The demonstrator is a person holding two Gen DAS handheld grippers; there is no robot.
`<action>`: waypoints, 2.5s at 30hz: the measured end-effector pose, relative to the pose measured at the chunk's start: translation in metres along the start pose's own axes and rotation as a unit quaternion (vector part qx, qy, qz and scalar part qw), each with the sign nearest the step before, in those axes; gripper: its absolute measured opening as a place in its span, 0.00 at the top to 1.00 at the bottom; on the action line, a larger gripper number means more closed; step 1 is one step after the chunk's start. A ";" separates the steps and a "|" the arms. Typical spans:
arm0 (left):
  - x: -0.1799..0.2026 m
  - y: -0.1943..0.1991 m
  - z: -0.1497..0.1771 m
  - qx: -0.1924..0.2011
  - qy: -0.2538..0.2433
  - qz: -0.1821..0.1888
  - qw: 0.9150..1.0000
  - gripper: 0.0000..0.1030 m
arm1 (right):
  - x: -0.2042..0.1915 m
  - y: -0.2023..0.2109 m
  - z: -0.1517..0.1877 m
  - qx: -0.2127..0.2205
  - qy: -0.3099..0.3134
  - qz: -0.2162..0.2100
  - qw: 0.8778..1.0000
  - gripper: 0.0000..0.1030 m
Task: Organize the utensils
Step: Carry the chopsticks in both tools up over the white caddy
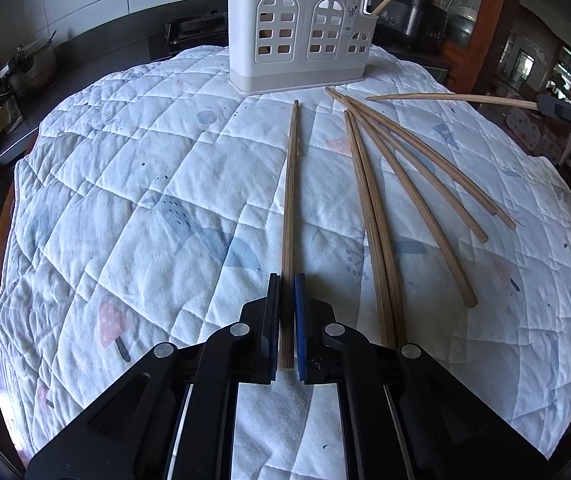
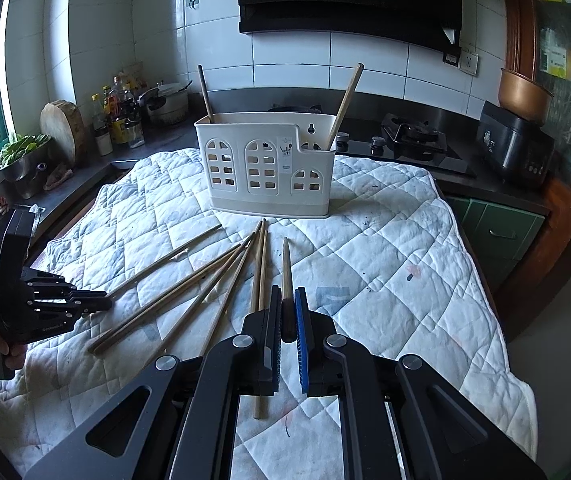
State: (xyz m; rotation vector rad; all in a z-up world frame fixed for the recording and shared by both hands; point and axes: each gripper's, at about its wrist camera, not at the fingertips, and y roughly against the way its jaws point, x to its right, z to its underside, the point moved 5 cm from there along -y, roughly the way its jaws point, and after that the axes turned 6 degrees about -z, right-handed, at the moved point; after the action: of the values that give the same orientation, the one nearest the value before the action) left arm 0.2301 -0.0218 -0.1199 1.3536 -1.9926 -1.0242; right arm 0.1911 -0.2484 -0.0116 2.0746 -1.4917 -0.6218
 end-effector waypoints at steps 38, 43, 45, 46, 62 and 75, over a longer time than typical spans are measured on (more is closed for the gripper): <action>0.005 0.095 -0.085 0.154 -0.003 -0.009 0.988 0.94 | -0.008 0.021 -0.082 0.035 0.024 -0.031 0.999 0.93; 0.011 0.100 -0.107 0.159 -0.019 -0.010 0.987 0.95 | -0.004 0.026 -0.115 0.038 0.029 -0.040 0.998 0.93; 0.012 0.103 -0.117 0.160 -0.022 -0.009 0.987 0.95 | -0.001 0.029 -0.133 0.044 0.031 -0.039 0.998 0.93; 0.012 0.105 -0.123 0.161 -0.022 -0.009 0.987 0.95 | 0.001 0.031 -0.142 0.048 0.031 -0.039 0.998 0.93; 0.013 0.200 -0.254 0.282 -0.031 -0.026 0.959 0.95 | 0.037 0.021 -0.270 0.123 0.003 0.003 0.992 0.93; 0.016 0.192 -0.323 0.355 -0.008 -0.074 0.932 0.95 | 0.056 -0.047 -0.256 0.076 -0.009 0.004 0.997 0.93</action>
State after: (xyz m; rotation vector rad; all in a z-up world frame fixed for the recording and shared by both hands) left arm 0.3659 -0.0912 0.2244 1.8767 -2.4183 -0.3539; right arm 0.4018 -0.2544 0.1511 2.1809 -1.6012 -0.5415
